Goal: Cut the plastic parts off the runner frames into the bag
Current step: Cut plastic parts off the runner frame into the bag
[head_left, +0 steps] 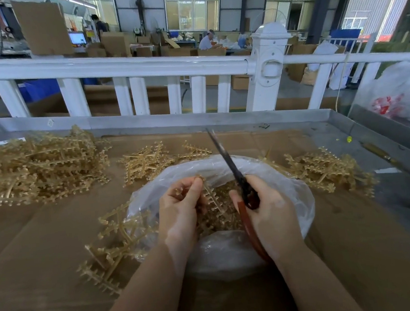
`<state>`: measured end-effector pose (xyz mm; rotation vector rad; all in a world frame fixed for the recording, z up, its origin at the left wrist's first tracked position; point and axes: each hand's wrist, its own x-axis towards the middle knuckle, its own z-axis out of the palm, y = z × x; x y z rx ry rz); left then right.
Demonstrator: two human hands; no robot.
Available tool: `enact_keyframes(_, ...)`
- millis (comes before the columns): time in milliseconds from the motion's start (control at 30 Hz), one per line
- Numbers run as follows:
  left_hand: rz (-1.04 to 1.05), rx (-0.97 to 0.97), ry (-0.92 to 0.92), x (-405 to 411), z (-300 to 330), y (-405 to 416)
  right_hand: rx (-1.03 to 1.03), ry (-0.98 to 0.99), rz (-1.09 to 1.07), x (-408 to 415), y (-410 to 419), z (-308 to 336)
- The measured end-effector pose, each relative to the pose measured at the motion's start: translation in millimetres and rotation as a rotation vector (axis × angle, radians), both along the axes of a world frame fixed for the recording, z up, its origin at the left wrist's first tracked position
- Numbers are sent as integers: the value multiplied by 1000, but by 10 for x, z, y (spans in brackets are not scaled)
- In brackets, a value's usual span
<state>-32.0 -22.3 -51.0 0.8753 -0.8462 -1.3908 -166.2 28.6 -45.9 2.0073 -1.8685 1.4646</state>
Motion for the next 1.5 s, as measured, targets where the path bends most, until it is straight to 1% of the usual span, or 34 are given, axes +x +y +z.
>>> enact_keyframes(100,11,-26,-59,-17,-14,-9,7,-80,52,2,-12,31)
enact_keyframes(200,-55,-22,-66,-4,-18,-4,103,-42,148,29,-15,27)
enact_keyframes(267,-125,-20,-41,14,-3,17,91,-25,178,41,-26,11)
enact_keyframes(367,-212,-40,69,40,5,33,18,-106,124,19,-61,-10)
enact_keyframes(433,-257,-58,98,49,3,22,-22,-180,80,3,-72,-17)
enact_keyframes(533,-289,-81,50,45,-19,7,-91,-231,58,-14,-57,-22)
enact_keyframes(633,-270,-91,4,33,-54,-7,-89,-235,50,-27,-56,-34)
enact_keyframes(700,-246,-73,24,31,-67,-23,-76,-207,33,-19,-64,-46)
enact_keyframes(833,-219,-23,253,52,-60,-59,14,-125,11,23,-64,-43)
enact_keyframes(867,-208,-19,282,58,-58,-62,49,-98,8,29,-61,-43)
enact_keyframes(1033,-168,-7,324,90,-81,-72,141,125,36,25,-46,-93)
enact_keyframes(1133,-154,7,376,101,-79,-70,179,204,67,12,-45,-123)
enact_keyframes(1233,-123,24,423,93,-69,-78,186,223,69,10,-53,-129)
enact_keyframes(1333,-105,31,412,89,-78,-87,195,237,70,1,-52,-136)
enact_keyframes(1500,-182,-16,411,112,-69,-78,205,247,66,5,-52,-140)
